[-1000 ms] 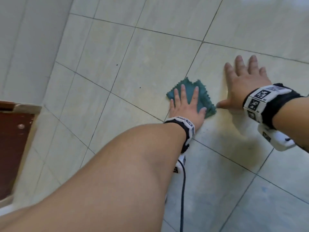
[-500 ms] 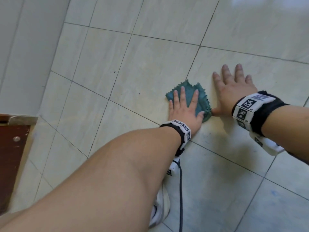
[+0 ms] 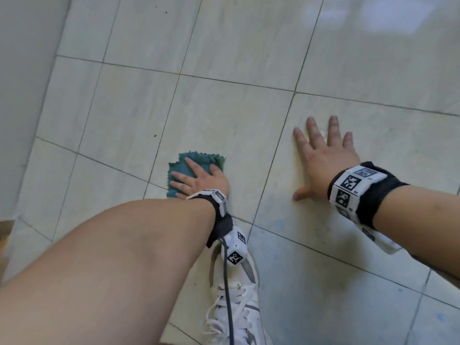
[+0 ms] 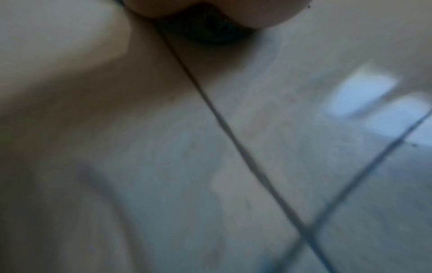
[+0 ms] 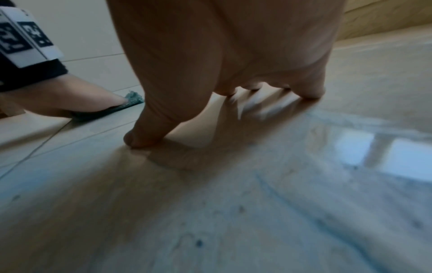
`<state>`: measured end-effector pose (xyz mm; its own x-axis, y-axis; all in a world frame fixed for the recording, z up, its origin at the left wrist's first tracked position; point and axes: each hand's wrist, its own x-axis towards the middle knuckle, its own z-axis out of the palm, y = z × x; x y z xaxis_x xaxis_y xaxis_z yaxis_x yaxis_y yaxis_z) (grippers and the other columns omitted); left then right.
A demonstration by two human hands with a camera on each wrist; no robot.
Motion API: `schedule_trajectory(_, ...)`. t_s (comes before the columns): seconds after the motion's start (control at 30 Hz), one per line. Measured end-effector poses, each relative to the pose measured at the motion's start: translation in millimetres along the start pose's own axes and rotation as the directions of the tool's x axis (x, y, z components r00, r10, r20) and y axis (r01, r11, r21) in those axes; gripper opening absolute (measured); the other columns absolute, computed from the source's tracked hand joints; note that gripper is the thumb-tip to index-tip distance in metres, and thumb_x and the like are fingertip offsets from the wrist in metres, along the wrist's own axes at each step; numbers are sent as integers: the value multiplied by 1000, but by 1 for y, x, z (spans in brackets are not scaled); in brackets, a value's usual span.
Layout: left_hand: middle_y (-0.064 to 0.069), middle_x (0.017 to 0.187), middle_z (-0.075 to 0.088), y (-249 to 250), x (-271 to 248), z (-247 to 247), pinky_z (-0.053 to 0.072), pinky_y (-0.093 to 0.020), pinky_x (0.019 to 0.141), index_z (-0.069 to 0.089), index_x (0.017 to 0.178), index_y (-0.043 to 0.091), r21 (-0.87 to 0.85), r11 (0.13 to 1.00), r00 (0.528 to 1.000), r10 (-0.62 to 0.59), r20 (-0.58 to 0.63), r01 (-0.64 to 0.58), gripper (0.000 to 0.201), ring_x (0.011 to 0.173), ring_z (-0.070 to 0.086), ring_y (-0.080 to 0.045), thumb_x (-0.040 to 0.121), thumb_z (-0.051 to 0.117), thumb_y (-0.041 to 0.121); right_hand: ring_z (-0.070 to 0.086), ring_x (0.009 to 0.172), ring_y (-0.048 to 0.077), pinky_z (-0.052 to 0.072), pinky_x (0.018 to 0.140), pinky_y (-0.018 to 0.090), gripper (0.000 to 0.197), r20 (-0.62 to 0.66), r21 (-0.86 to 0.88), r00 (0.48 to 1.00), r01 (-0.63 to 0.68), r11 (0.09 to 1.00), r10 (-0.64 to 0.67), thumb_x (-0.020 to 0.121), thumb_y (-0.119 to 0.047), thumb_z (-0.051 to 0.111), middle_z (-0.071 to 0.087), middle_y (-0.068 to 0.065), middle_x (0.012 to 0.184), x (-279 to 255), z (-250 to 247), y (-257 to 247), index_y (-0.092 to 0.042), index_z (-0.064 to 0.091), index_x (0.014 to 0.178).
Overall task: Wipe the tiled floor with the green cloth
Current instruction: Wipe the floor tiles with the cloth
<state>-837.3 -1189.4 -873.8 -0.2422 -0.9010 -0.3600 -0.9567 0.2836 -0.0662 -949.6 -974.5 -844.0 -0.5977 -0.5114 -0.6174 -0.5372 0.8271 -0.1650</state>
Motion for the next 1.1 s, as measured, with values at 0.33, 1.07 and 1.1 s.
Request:
schedule_trajectory(0.33, -19, 162, -19, 81, 28, -35, 0, -58, 119, -12, 156, 32, 209, 834, 860, 495, 128, -511, 75, 149, -14, -41, 100, 33, 53, -24, 148, 35, 1, 122, 52, 146, -31, 56, 999, 20, 998, -19, 56, -80, 73, -30, 1, 161, -2, -4, 18, -29, -21, 155)
schedule_trajectory(1.07, -17, 162, -20, 170, -73, -19, 6, -56, 120, -11, 156, 33, 371, 457, 576, 742, 343, -809, 85, 149, -15, -39, 95, 40, 63, -17, 150, 38, 15, 120, 60, 138, -28, 171, 960, -271, 947, 280, 65, -75, 73, -27, 3, 163, -65, 21, 103, -28, -20, 155)
schedule_trajectory(1.1, -17, 161, -21, 174, -84, -14, 6, -57, 120, -11, 156, 33, 373, 425, 550, 756, 355, -825, 86, 149, -15, -40, 95, 41, 63, -17, 150, 38, 15, 120, 60, 138, -32, 172, 960, -269, 948, 278, 65, -75, 73, -27, 3, 163, -67, 23, 103, -29, -20, 155)
